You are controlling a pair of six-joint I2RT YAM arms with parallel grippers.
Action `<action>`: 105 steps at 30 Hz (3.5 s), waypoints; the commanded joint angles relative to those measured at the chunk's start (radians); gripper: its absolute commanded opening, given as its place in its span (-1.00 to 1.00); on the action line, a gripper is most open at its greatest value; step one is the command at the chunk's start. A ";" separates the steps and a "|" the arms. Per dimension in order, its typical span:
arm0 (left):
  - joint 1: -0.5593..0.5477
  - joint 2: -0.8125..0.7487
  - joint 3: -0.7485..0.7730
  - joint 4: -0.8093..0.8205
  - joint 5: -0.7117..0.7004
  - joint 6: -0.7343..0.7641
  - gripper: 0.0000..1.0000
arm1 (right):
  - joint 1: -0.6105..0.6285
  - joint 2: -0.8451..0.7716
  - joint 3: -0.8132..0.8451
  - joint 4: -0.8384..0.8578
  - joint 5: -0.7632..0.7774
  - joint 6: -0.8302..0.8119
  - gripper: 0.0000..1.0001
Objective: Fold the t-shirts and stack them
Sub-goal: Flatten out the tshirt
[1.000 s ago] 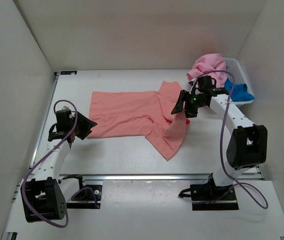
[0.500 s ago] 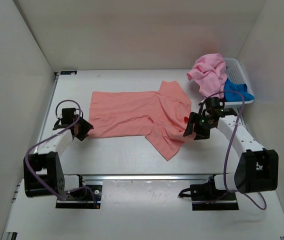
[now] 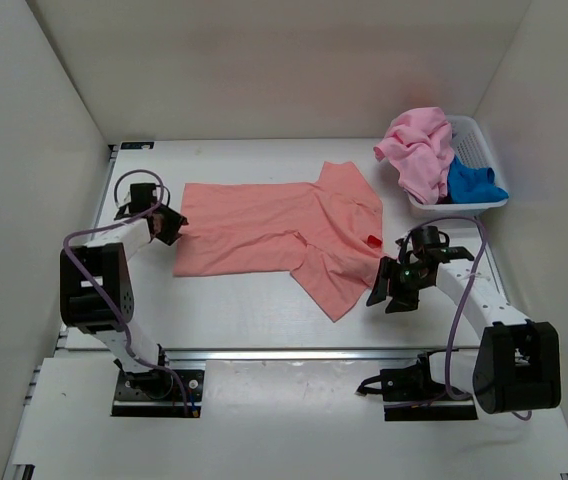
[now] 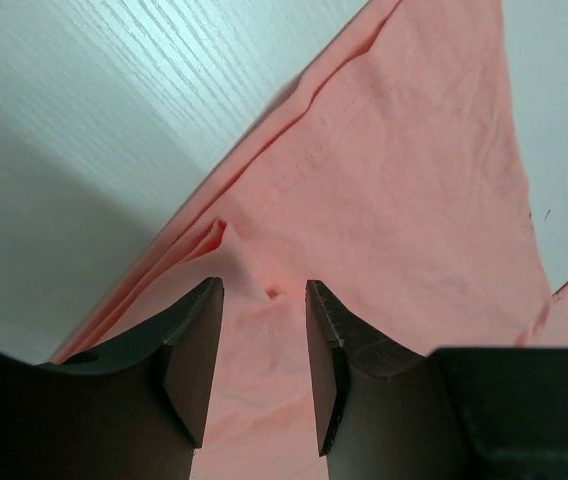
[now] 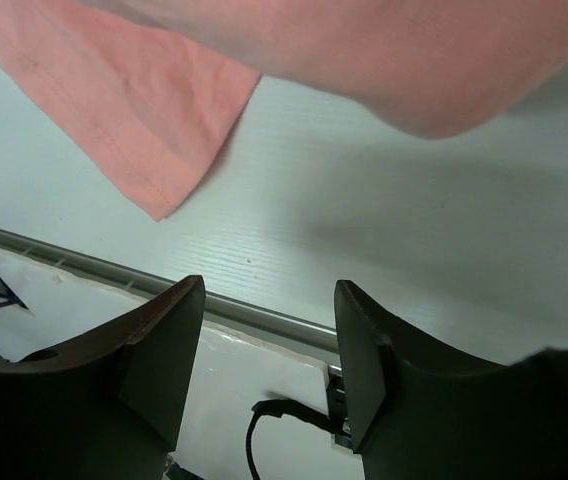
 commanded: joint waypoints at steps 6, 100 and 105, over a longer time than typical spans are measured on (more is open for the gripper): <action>0.004 0.066 0.045 -0.015 -0.017 -0.028 -0.02 | -0.016 -0.022 -0.008 0.024 -0.016 -0.016 0.03; 0.021 -0.444 0.743 0.146 -0.163 0.154 -1.00 | -0.202 0.218 1.343 0.357 -0.442 0.049 -1.00; 0.030 -0.385 0.638 0.159 -0.037 0.093 -1.00 | -0.063 0.357 1.343 0.305 -0.393 0.039 -1.00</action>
